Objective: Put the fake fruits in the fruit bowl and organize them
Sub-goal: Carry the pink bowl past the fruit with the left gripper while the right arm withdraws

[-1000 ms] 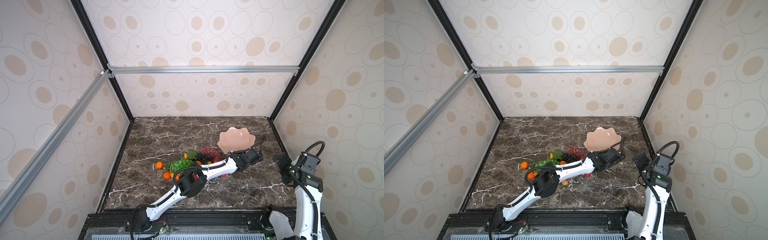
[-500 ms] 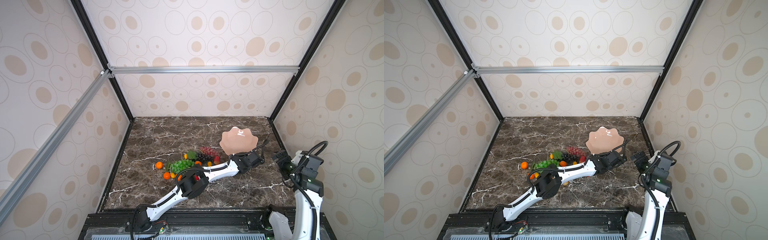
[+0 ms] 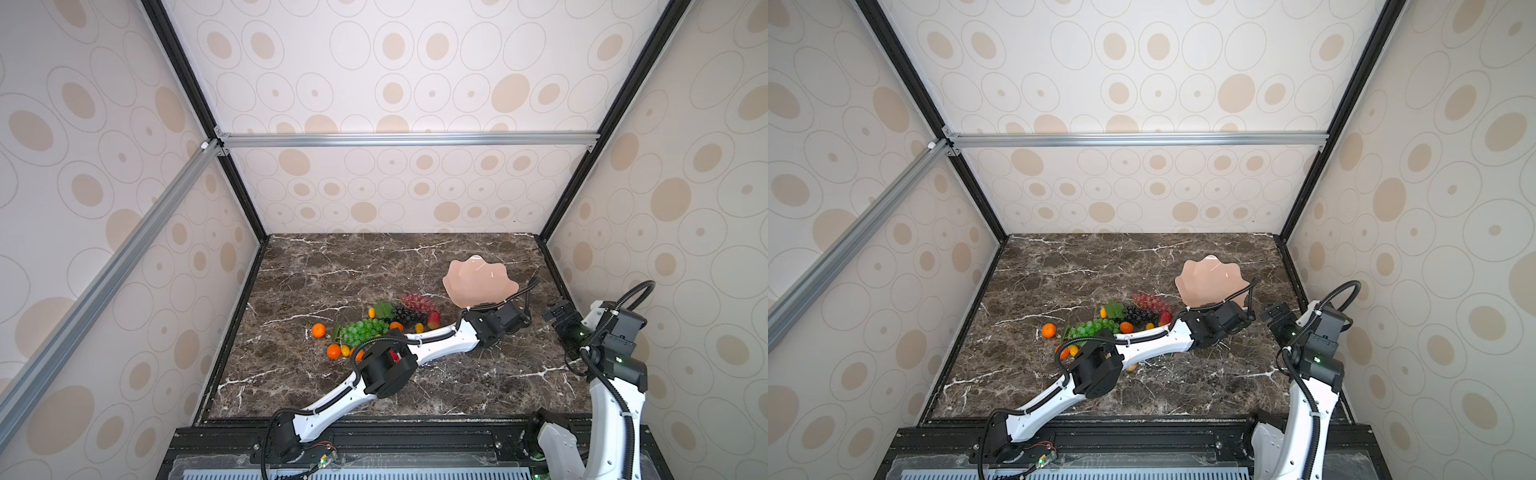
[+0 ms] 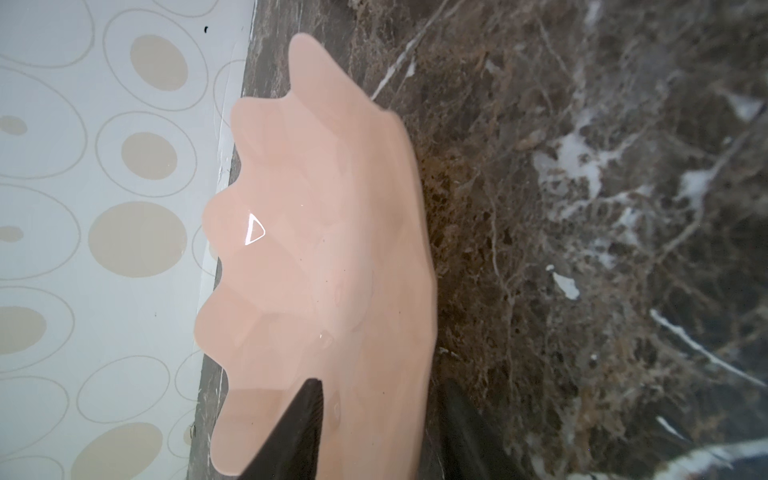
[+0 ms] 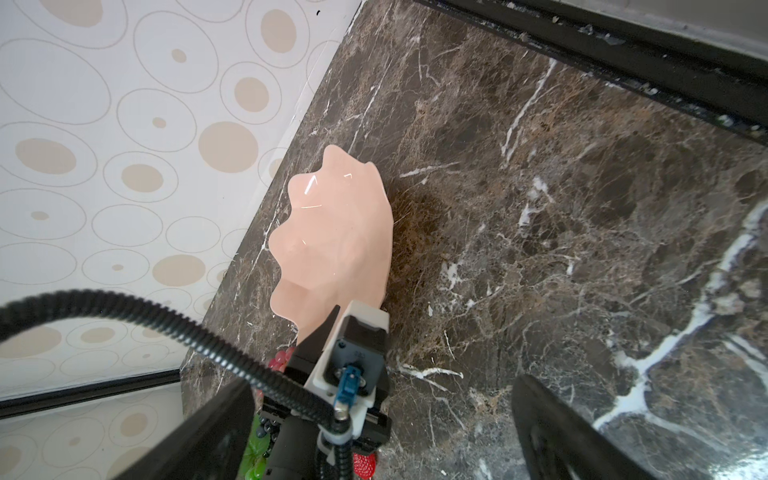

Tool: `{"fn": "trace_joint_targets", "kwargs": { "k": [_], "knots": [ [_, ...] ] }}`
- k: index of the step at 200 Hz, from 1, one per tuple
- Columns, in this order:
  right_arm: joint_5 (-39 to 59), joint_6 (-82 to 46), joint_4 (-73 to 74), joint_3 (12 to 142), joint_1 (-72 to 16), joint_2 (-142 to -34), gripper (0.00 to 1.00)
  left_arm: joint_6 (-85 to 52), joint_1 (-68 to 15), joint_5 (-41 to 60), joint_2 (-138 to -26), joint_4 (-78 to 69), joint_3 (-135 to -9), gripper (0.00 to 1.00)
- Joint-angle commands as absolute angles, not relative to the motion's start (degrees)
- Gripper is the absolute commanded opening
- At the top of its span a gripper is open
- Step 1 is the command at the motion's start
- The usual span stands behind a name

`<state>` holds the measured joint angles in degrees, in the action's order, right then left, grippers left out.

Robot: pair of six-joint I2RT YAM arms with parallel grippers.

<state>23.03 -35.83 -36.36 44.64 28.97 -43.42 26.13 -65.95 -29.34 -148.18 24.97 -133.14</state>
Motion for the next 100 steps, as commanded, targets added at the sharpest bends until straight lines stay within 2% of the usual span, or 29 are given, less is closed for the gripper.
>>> {"fn": "trace_joint_targets", "kwargs": {
  "k": [1, 51, 100],
  "knots": [
    [20.59, -34.21, -38.38, 47.80, 29.18, -42.76, 1.00, 24.96, -66.53, -30.32, -144.35, 26.61, -135.41, 0.51],
    [18.14, -33.40, -40.72, 52.39, 29.22, -42.45, 1.00, 22.01, -66.53, -31.01, -135.09, 24.64, -126.51, 0.58],
    [19.82, -34.01, -40.35, 51.88, 29.12, -43.34, 0.99, 17.85, -65.72, -30.30, -125.37, 21.80, -116.28, 0.63]
  ]
}}
